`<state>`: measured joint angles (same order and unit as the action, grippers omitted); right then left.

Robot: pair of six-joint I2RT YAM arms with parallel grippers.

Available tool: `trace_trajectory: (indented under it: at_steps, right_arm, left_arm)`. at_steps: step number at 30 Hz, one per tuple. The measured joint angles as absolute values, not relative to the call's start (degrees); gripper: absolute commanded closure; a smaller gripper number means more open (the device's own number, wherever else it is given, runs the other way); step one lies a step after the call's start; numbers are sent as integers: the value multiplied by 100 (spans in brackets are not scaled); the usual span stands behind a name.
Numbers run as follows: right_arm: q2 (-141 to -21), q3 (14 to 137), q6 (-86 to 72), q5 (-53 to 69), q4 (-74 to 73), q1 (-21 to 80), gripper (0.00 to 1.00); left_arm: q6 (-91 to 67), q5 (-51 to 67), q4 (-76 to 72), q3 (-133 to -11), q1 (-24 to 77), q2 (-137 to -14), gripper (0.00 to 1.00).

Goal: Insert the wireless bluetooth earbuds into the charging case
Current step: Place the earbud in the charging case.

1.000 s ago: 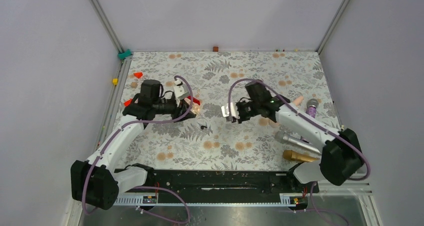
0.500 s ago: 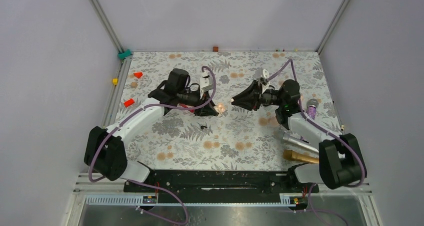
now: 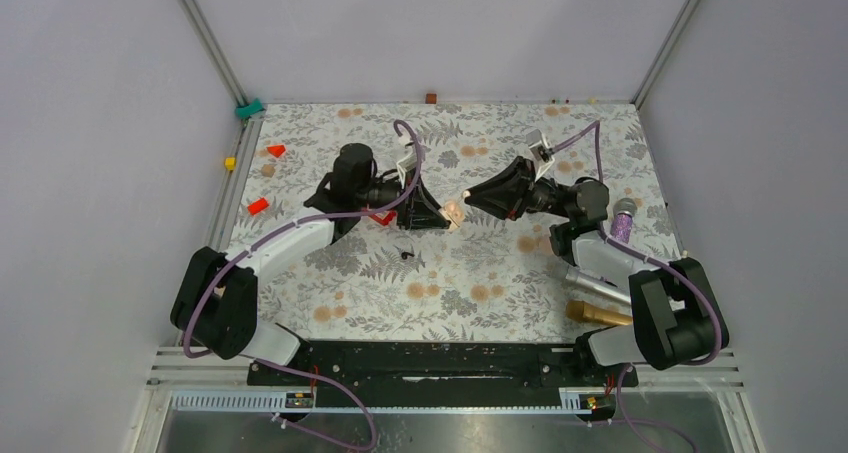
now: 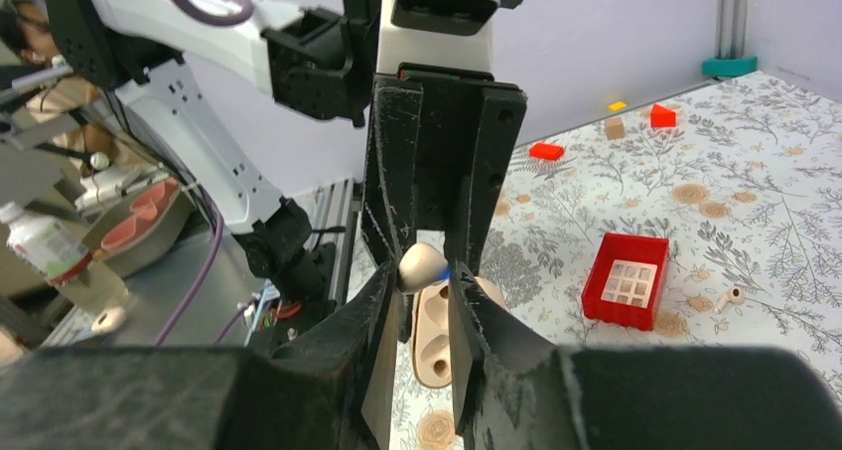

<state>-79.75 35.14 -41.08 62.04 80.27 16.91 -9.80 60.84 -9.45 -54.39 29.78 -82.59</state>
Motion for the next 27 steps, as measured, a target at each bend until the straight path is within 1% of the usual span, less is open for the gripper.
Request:
trace_trajectory:
  at_steps: [3, 9, 12, 19, 23, 27]
  right_arm:
    - [-7933, 3452, -4272, 6010, 8064, 1688, 79]
    - [-7859, 3441, -4547, 5749, 8123, 1686, 79]
    - [-7703, 3441, -4644, 5688, 8123, 1686, 78]
    - [-7166, 3413, -4556, 5640, 8047, 1780, 78]
    - [-7113, 3374, -4305, 5642, 7870, 2071, 77]
    - [-7085, 3343, -3800, 5636, 7380, 2403, 77]
  left_arm:
    - [-1658, 6154, -1763, -5229, 2980, -8259, 100]
    - [-3111, 6241, -4412, -4407, 2980, -8267, 100]
    - [-3439, 6211, -5365, -4104, 2980, -8267, 100]
    - [-3459, 5889, -6318, -3824, 2985, -8302, 100]
    - [-3507, 5765, -6744, -3697, 3028, -8427, 100]
    - [-3500, 5677, -7011, -3660, 3065, -8438, 100]
